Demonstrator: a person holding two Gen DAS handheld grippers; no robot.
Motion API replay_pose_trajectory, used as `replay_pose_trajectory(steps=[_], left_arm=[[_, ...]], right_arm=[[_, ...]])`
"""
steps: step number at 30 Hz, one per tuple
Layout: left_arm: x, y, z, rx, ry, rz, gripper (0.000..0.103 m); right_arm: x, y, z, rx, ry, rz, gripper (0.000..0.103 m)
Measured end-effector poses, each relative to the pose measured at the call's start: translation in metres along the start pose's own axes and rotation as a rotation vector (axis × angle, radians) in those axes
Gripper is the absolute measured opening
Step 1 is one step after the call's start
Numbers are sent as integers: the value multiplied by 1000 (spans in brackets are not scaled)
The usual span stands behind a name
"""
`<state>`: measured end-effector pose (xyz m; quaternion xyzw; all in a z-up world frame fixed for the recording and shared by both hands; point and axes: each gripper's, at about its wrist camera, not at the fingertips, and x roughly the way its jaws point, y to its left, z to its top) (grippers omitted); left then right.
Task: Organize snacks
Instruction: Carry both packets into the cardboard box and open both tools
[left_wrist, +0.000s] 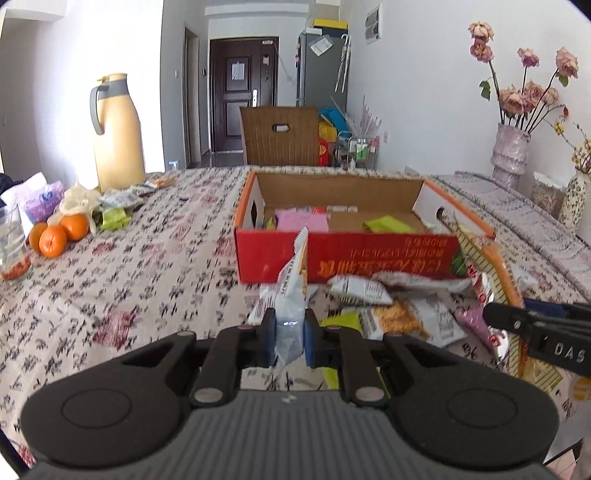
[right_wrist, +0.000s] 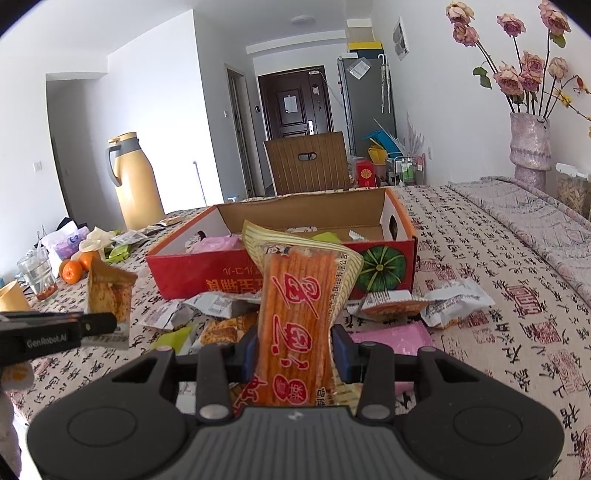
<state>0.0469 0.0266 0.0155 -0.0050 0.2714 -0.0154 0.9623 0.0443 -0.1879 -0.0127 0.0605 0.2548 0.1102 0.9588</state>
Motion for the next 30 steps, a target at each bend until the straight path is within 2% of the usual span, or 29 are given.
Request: replay_pose_trajectory(steps=[8,17,24,30], left_arm=[[3,-11,32,27,-77,-15,15],[26,-25,73,49,-148,-40,15],[58,-38,102,59,-163,-63,15],[93,-47,120,79,-155,-69,15]], right_arm=[[7,-5,23,-14,-49,-15,40],[31,-13,67,-37,-123,-38,40],[65,-20,101,-54,-155,-52,40],[103,-27,123,-60,-148,-61,40]])
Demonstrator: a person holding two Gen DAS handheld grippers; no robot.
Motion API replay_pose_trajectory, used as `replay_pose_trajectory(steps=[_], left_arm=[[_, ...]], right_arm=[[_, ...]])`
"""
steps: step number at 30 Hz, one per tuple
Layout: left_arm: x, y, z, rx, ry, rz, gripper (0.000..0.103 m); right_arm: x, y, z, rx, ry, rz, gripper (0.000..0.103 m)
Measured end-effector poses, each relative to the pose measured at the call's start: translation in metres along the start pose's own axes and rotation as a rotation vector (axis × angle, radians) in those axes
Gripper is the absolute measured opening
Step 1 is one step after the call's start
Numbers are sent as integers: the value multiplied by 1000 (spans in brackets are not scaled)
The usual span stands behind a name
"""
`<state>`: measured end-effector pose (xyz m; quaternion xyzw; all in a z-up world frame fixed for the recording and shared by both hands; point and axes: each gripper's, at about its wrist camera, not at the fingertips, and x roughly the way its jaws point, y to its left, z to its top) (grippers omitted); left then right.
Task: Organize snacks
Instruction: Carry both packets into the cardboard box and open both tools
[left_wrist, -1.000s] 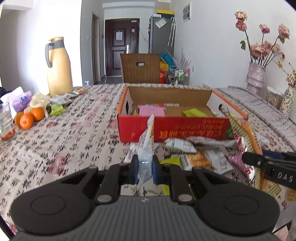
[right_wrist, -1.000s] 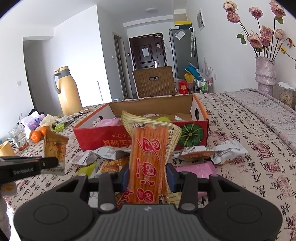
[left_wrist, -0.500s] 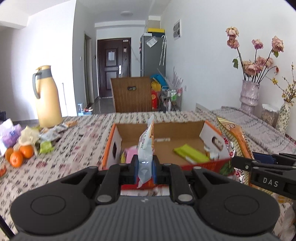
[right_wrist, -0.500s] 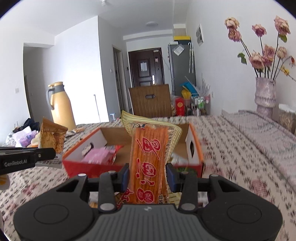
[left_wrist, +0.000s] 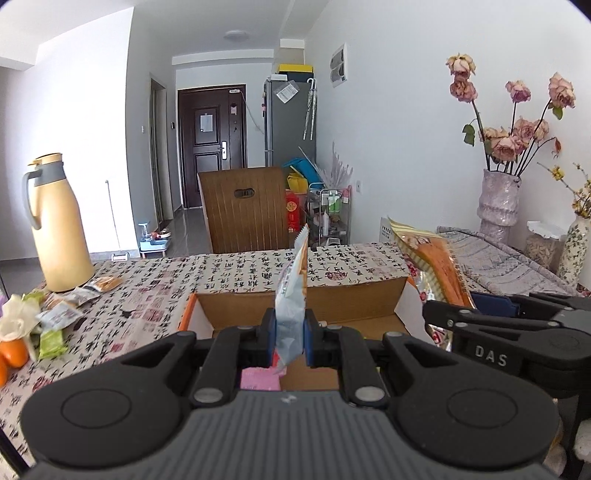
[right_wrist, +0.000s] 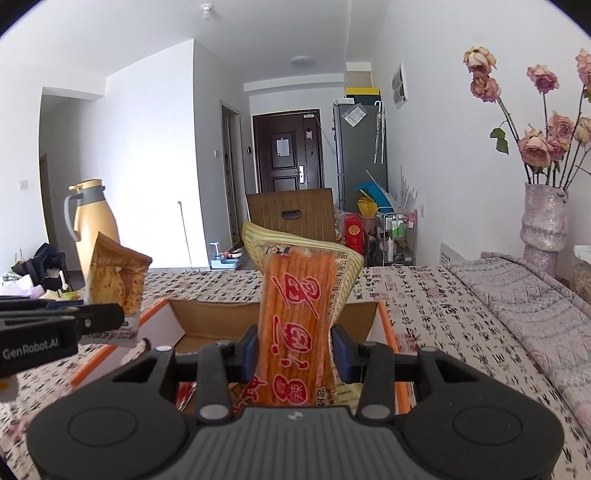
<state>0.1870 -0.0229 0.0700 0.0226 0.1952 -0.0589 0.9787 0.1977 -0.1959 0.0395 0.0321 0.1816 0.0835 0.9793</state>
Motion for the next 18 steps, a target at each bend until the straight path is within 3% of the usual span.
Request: replay_pose_trajectory(steps=[9,14,18], left_arm=[[44,5,-5,-21,49,-21,15],[66,9,-14,-40,114,-42,15],[69,12,-17,-47,132,-52,15]], right_arm=[[56,-10,-2,7,46,-21,40],[73,-16,-13,16,117,-10,40],[74,-19,-16,26,143,-17,48]])
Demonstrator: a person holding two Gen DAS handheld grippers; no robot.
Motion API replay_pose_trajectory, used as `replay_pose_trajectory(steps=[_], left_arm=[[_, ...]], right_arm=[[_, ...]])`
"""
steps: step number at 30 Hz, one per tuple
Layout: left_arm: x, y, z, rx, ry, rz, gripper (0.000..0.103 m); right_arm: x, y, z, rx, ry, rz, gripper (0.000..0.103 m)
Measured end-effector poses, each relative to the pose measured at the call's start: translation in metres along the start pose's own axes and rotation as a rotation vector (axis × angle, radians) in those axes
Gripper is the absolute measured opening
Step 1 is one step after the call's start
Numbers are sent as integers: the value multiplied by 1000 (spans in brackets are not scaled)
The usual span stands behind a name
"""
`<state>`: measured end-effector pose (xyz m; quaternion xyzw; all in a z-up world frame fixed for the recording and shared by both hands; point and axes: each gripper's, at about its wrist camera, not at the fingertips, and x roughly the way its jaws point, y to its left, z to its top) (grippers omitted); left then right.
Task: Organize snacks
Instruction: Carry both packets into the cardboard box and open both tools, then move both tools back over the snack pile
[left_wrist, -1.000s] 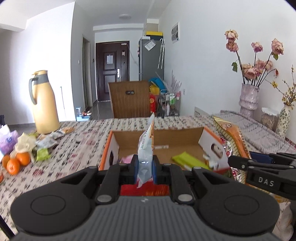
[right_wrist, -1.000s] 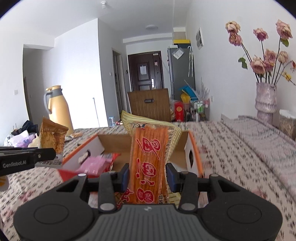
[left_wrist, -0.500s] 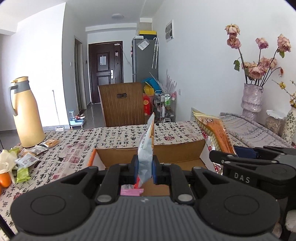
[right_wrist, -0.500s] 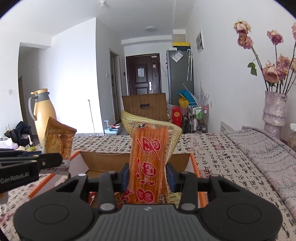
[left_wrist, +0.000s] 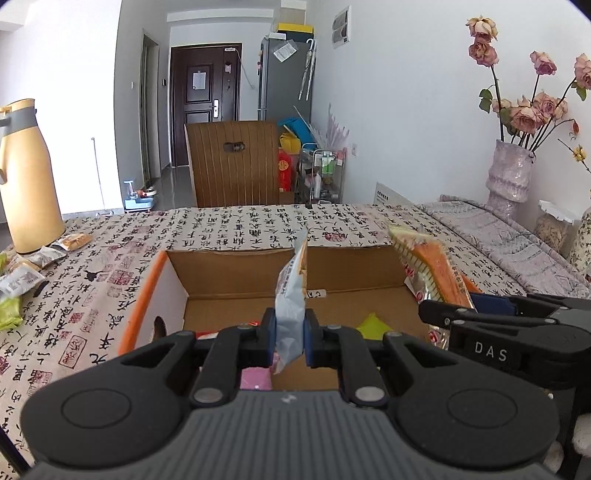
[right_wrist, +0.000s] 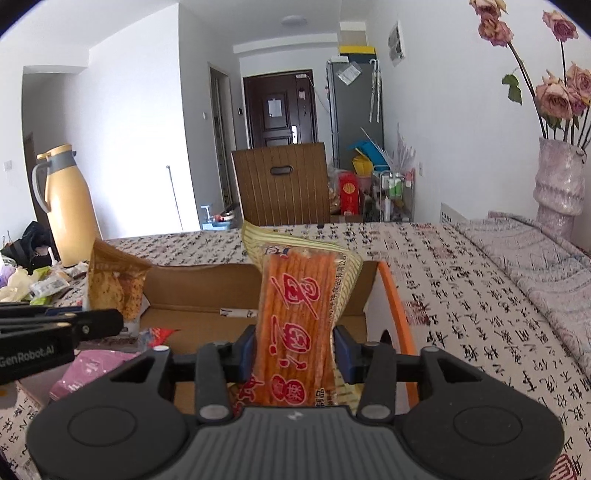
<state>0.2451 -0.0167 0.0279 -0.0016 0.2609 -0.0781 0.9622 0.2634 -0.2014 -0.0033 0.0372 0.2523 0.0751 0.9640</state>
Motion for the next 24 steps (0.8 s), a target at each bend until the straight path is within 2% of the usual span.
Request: replay_pose_trajectory(steps=[2,4,5,6,7,8,10,11,13,24], left_arm=[[-1,0,0,2,-3,3,18],[-2,0,0,0,-6,7,28],[-2,0,0,-1,-7,15,42],[-3,-1,0,-2,-14,33,60],[-4,0,0,-4,-22,47,75],[-6,1,0,-7,-33,58,79],[-9,1,1,-14,-46,70,99],[-10,2,2,-19,-51,78,103],[-11,3,2,-24,-53,91,103],[-13,1,5,-27,-50,110,103]], right_arm=[[-1,-2,-1,11,8,-2,55],[-4,-5,-2,21,1,-7,56],[-5,-6,-1,25,-2,-9,57],[-6,-7,-1,29,-5,-11,62],[-6,-8,-1,33,-8,-13,71],[-7,-9,-1,38,-11,-16,75],[-10,-11,-1,45,-24,-24,87],[-10,-12,0,49,-28,-24,89],[-11,-13,0,59,-30,-21,103],[-12,-13,2,61,-33,-31,103]])
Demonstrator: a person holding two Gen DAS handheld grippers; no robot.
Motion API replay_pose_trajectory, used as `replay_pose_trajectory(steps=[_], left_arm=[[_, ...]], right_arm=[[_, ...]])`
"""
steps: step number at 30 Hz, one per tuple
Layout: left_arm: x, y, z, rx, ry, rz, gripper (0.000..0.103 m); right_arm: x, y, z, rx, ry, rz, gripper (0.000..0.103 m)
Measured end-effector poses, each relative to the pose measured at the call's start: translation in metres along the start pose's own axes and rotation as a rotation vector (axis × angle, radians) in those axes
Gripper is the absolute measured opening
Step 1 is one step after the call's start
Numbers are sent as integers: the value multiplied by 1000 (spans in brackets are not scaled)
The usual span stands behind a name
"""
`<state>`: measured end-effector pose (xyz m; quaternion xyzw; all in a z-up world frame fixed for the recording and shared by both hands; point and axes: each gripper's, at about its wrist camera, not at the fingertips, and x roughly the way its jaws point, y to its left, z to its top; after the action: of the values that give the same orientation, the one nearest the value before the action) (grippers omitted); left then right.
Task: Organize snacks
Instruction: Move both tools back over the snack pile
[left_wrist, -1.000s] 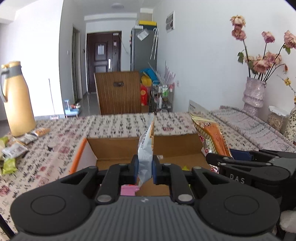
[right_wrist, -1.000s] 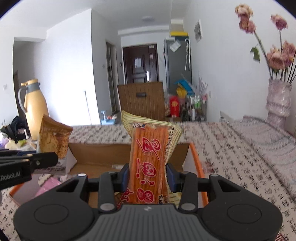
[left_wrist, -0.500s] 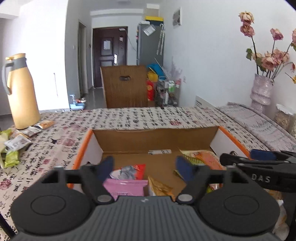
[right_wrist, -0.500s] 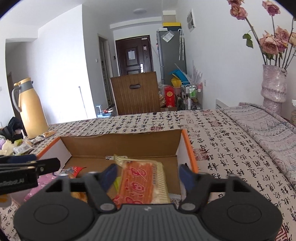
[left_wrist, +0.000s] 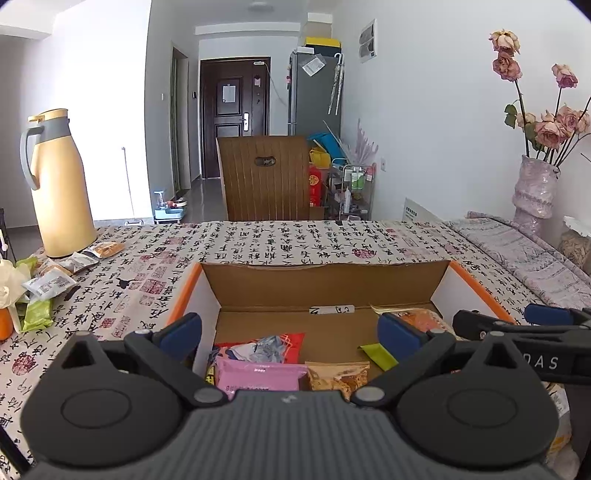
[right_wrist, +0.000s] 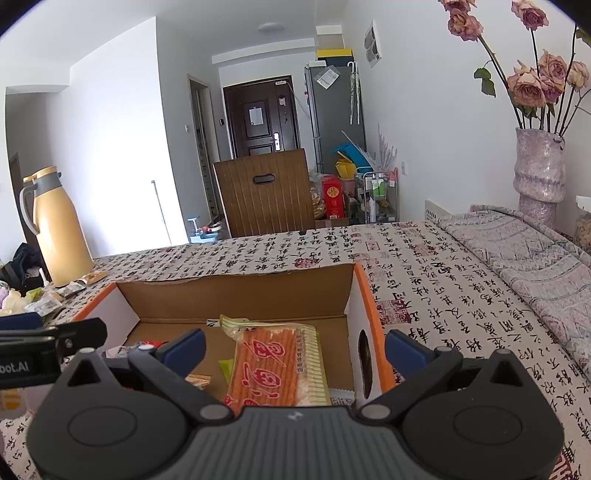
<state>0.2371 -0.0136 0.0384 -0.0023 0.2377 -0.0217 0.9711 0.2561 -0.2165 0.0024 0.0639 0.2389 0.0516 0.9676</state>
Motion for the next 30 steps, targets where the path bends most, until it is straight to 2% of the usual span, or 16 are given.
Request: replay_pose_trajectory(steps=[10,30], left_arm=[[-27,0,6,-2,-23,28,103],[-89,6,-28,-12,14,53,103]], right_arm=[[-29,6,7,-8,-43,-3,103],[-102,13,-27,-38,-18,11,103]])
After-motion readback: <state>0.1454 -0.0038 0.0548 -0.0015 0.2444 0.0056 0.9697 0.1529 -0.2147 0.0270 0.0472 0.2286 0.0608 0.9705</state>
